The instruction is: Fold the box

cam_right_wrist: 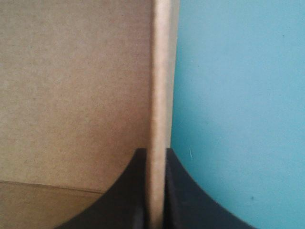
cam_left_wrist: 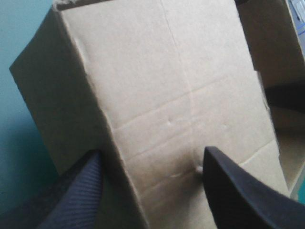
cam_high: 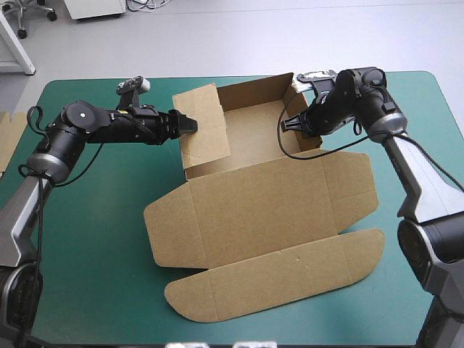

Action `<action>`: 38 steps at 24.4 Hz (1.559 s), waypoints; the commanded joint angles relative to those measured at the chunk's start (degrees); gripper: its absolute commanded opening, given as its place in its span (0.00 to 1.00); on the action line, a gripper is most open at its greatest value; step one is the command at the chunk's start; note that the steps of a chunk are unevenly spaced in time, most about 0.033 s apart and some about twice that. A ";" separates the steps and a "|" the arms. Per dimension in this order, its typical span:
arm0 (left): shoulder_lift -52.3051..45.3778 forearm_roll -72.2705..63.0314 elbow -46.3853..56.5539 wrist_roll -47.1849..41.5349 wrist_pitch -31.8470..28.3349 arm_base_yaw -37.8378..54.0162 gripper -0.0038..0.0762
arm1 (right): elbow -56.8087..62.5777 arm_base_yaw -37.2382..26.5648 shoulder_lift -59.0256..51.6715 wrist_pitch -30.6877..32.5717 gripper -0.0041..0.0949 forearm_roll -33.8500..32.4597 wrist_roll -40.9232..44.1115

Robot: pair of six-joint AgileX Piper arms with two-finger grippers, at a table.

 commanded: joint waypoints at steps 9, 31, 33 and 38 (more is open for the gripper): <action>-2.32 14.87 -1.96 -12.05 -7.74 -3.75 0.58 | -1.98 2.27 -4.06 -5.75 0.04 2.01 4.43; -2.21 32.10 -1.96 -26.88 -13.94 -4.97 0.54 | -1.98 4.93 -4.06 -6.12 0.05 -7.02 13.37; -1.87 32.19 -1.96 -26.88 -13.84 -5.18 0.54 | -1.98 6.54 -3.84 -6.67 0.05 -7.26 13.48; -1.19 36.33 -2.18 -26.88 -13.14 -7.11 0.54 | -1.98 7.46 -3.48 -6.59 0.05 -8.53 14.29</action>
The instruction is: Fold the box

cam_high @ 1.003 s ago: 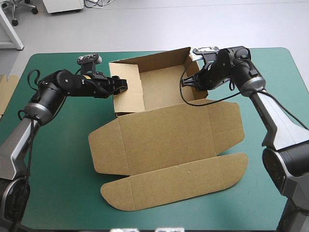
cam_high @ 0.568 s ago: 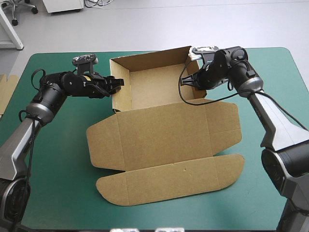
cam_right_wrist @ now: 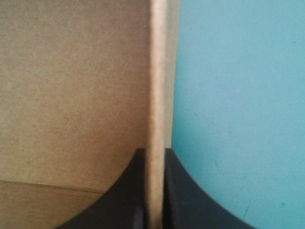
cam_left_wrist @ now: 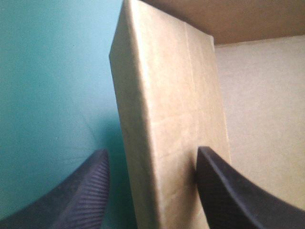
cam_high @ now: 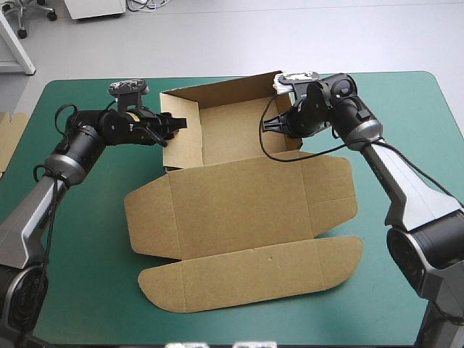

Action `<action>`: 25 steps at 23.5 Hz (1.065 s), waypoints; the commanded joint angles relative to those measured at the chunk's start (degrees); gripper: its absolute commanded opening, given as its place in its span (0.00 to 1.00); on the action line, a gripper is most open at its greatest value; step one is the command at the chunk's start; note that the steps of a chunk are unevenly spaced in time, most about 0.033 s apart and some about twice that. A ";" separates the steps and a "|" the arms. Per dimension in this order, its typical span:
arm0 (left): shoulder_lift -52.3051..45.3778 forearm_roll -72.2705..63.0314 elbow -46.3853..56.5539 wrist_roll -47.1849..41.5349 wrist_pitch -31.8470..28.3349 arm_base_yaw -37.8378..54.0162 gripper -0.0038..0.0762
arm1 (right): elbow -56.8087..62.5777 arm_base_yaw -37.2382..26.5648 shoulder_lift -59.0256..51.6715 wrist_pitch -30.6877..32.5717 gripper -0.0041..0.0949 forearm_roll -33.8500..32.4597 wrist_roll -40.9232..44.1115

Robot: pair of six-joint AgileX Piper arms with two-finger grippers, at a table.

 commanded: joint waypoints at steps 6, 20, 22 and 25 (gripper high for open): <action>0.98 0.52 -2.86 -3.00 -1.84 -2.63 0.49 | -1.98 0.36 -3.48 -2.71 0.05 0.47 0.82; 1.70 0.52 -3.01 -0.05 -1.25 -3.48 0.04 | -1.98 0.36 -3.11 -2.80 0.04 1.90 0.58; 1.70 1.34 -3.01 -0.08 -1.25 -3.48 0.04 | -1.98 0.49 -2.71 -1.88 0.04 2.51 0.58; 1.70 3.59 -3.09 -0.08 -0.62 -3.48 0.04 | -1.88 1.79 -1.69 -0.17 0.05 2.12 1.09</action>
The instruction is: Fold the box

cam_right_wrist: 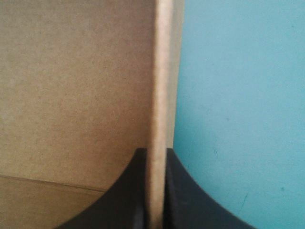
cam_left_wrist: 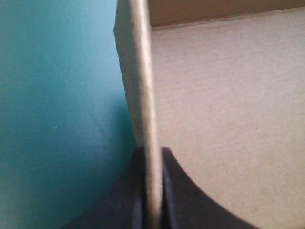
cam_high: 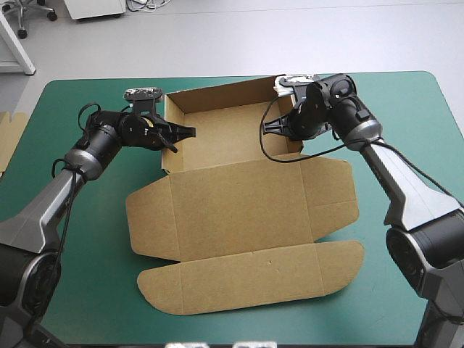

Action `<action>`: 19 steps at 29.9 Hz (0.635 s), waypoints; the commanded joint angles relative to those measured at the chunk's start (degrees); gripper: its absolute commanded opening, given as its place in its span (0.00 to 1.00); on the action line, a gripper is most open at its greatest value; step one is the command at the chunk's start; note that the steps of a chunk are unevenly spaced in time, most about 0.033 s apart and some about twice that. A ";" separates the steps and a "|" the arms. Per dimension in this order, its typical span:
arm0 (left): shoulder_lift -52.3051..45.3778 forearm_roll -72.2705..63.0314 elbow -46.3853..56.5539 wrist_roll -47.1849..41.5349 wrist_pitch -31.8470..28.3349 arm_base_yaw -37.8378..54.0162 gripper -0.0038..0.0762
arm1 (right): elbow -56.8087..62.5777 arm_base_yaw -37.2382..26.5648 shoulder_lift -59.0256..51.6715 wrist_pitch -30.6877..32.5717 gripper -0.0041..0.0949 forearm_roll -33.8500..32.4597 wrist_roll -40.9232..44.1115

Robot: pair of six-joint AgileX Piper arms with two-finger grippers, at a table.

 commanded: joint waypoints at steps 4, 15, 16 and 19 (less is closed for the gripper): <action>-2.34 3.45 -3.70 1.34 0.80 -0.64 0.04 | -1.77 3.26 -1.09 -1.97 0.05 2.02 0.62; 3.04 6.51 -10.05 1.47 12.69 -0.53 0.04 | -1.77 4.19 0.16 2.77 0.05 1.69 0.97; 3.62 6.51 -10.05 1.47 13.63 -0.53 0.04 | -1.77 4.19 0.16 2.77 0.04 1.44 0.97; 4.54 6.25 -10.05 1.54 14.46 -0.53 0.04 | -1.77 4.19 0.16 2.91 0.04 0.61 0.97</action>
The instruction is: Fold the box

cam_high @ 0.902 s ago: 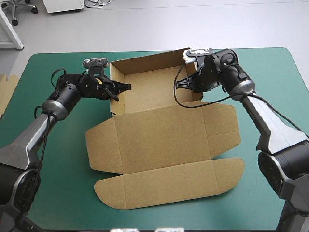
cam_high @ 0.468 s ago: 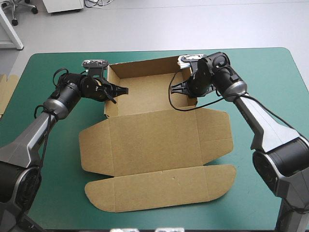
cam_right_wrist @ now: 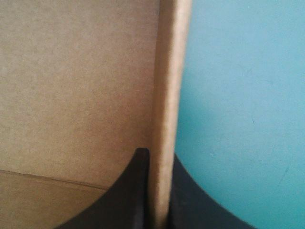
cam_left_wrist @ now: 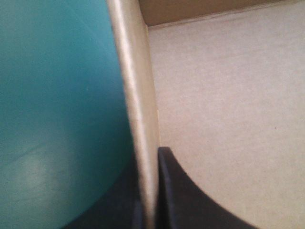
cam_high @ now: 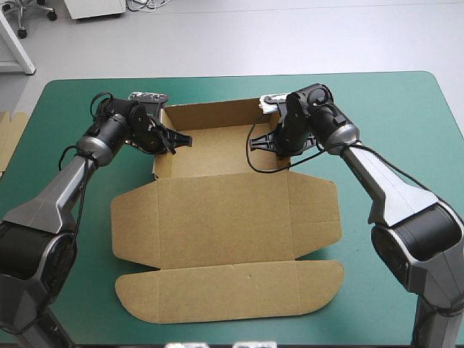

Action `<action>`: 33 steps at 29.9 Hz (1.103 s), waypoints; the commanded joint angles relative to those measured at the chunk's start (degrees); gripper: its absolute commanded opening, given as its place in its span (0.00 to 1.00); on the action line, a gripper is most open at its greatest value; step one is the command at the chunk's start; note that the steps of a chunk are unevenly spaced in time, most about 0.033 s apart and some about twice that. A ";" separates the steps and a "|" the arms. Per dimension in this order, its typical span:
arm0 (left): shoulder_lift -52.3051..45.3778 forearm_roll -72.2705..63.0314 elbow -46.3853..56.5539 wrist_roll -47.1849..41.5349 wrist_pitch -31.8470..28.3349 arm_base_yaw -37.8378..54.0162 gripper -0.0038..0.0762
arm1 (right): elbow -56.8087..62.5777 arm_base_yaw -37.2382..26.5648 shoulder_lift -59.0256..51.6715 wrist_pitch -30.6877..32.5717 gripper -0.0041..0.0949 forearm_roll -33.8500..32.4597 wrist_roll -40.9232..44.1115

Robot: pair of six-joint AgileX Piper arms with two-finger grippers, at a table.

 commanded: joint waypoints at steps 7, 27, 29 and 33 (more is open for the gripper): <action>-1.09 -1.20 -2.10 1.65 0.28 -0.70 0.04 | -1.75 0.45 -2.87 -1.47 0.04 -0.42 -1.97; 1.27 -1.22 -2.10 1.65 -1.48 -0.70 0.04 | -1.75 0.45 0.77 -0.26 0.04 0.68 -2.18; 1.37 -1.22 -2.10 1.65 -2.04 -0.70 0.04 | -1.75 0.45 0.79 -0.37 0.04 0.68 -2.18; 1.37 -1.42 -2.10 1.65 -3.22 -0.70 0.04 | -1.75 0.45 1.23 0.01 0.04 0.37 -2.31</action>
